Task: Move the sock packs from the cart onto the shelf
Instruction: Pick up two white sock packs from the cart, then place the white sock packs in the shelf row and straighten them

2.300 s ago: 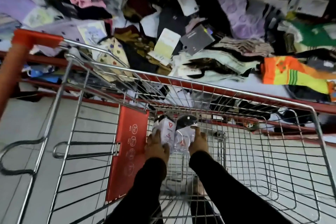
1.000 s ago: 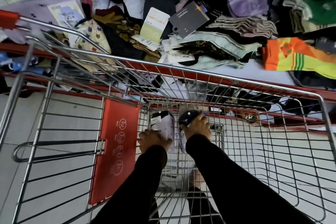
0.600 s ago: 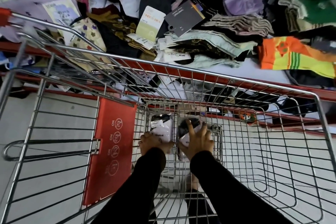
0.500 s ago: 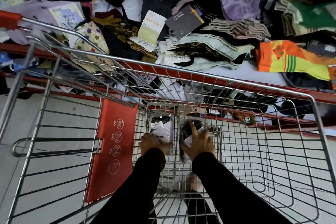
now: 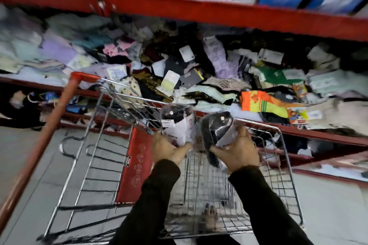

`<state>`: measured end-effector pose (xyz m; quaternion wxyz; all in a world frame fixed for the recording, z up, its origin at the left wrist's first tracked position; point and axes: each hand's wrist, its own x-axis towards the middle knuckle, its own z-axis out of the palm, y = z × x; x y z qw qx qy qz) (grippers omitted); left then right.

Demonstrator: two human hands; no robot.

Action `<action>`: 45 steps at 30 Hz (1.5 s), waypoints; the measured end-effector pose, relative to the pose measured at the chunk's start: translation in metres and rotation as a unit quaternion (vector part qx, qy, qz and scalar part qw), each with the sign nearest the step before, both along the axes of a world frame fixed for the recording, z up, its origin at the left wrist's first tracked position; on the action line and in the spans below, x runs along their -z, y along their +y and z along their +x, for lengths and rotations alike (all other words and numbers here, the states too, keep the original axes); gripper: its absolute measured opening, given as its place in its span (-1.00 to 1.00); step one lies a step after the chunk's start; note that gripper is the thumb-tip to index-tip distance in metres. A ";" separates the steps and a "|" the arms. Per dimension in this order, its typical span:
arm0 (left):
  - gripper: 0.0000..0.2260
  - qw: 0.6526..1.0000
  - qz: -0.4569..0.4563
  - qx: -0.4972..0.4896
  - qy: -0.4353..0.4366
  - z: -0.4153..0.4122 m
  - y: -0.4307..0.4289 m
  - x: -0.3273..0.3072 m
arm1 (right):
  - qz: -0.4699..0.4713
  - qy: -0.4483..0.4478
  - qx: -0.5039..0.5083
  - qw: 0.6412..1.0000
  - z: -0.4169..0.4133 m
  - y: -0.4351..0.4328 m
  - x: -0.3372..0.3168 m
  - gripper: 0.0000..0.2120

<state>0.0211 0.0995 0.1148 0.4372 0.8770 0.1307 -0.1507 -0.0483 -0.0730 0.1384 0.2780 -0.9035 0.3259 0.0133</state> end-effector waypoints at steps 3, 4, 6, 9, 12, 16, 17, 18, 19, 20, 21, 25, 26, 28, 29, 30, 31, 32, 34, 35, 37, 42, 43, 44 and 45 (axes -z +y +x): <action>-0.23 0.995 -0.051 -0.024 -0.080 0.009 -0.010 -0.044 | -0.007 -0.106 -0.006 0.994 0.000 -0.008 -0.049 0.13; -0.19 0.993 -0.058 -0.019 -0.102 0.013 -0.014 -0.060 | -0.011 -0.128 -0.010 0.992 0.003 -0.011 -0.065 0.13; -0.13 0.985 -0.078 -0.001 -0.156 0.019 -0.022 -0.097 | -0.015 -0.199 -0.005 0.980 0.006 -0.020 -0.103 0.07; -0.08 0.965 -0.107 0.014 -0.239 0.039 -0.034 -0.150 | -0.019 -0.317 0.025 0.948 0.023 -0.036 -0.146 0.03; -0.08 0.933 -0.128 0.015 -0.337 0.063 -0.046 -0.195 | 0.013 -0.431 0.059 0.900 0.045 -0.046 -0.188 -0.06; -0.05 0.903 -0.141 0.011 -0.406 0.104 -0.067 -0.237 | -0.006 -0.499 0.058 0.864 0.087 -0.055 -0.224 0.02; -0.03 0.900 -0.143 0.008 -0.412 0.116 -0.073 -0.243 | 0.003 -0.514 0.052 0.856 0.099 -0.057 -0.229 0.00; -0.02 0.899 -0.145 0.008 -0.413 0.126 -0.080 -0.249 | 0.007 -0.515 0.047 0.856 0.110 -0.059 -0.236 -0.02; -0.02 0.897 -0.147 0.010 -0.416 0.136 -0.087 -0.254 | 0.004 -0.512 0.045 0.858 0.122 -0.059 -0.242 -0.02; -0.02 0.897 -0.149 0.015 -0.416 0.145 -0.094 -0.257 | -0.002 -0.506 0.044 0.861 0.133 -0.060 -0.246 -0.01; -0.02 0.899 -0.150 0.019 -0.412 0.152 -0.101 -0.258 | -0.003 -0.501 0.040 0.864 0.144 -0.061 -0.246 0.01; 0.04 0.917 -0.143 0.013 -0.373 0.175 -0.118 -0.255 | -0.019 -0.439 0.047 0.897 0.177 -0.059 -0.243 0.10; 0.02 0.919 -0.135 0.010 -0.371 0.179 -0.120 -0.253 | -0.037 -0.442 0.052 0.895 0.183 -0.059 -0.241 0.04; -0.05 0.920 -0.108 0.009 -0.377 0.187 -0.119 -0.250 | -0.066 -0.437 0.059 0.895 0.194 -0.058 -0.236 -0.05; -0.07 0.919 -0.096 0.012 -0.382 0.189 -0.118 -0.249 | -0.075 -0.432 0.058 0.897 0.197 -0.057 -0.232 -0.08; -0.08 0.919 -0.082 0.022 -0.386 0.191 -0.117 -0.250 | -0.076 -0.425 0.057 0.900 0.199 -0.057 -0.229 -0.10; -0.09 0.920 -0.064 0.036 -0.384 0.193 -0.115 -0.250 | -0.074 -0.423 0.057 0.901 0.200 -0.056 -0.225 -0.14; -0.09 0.923 -0.047 0.053 -0.379 0.195 -0.114 -0.251 | -0.070 -0.420 0.058 0.903 0.200 -0.055 -0.223 -0.18; -0.11 0.927 -0.027 0.085 -0.365 0.196 -0.112 -0.251 | -0.067 -0.423 0.056 0.902 0.198 -0.054 -0.218 -0.29; -0.13 0.927 -0.022 0.095 -0.362 0.197 -0.111 -0.251 | -0.069 -0.425 0.056 0.901 0.199 -0.054 -0.218 -0.34; -0.20 0.927 -0.013 0.101 -0.362 0.194 -0.110 -0.249 | -0.070 -0.416 0.058 0.905 0.199 -0.055 -0.218 -0.40; -0.24 0.929 0.047 0.120 -0.346 0.186 -0.111 -0.246 | -0.049 -0.384 0.047 0.921 0.190 -0.058 -0.220 -0.37; -0.22 0.930 0.066 0.128 -0.338 0.185 -0.109 -0.247 | -0.040 -0.384 0.053 0.921 0.186 -0.059 -0.221 -0.32; -0.20 0.930 0.085 0.132 -0.332 0.184 -0.106 -0.248 | -0.025 -0.392 0.062 0.918 0.182 -0.059 -0.222 -0.25; -0.18 0.929 0.097 0.131 -0.334 0.182 -0.103 -0.250 | -0.010 -0.407 0.071 0.911 0.178 -0.060 -0.225 -0.18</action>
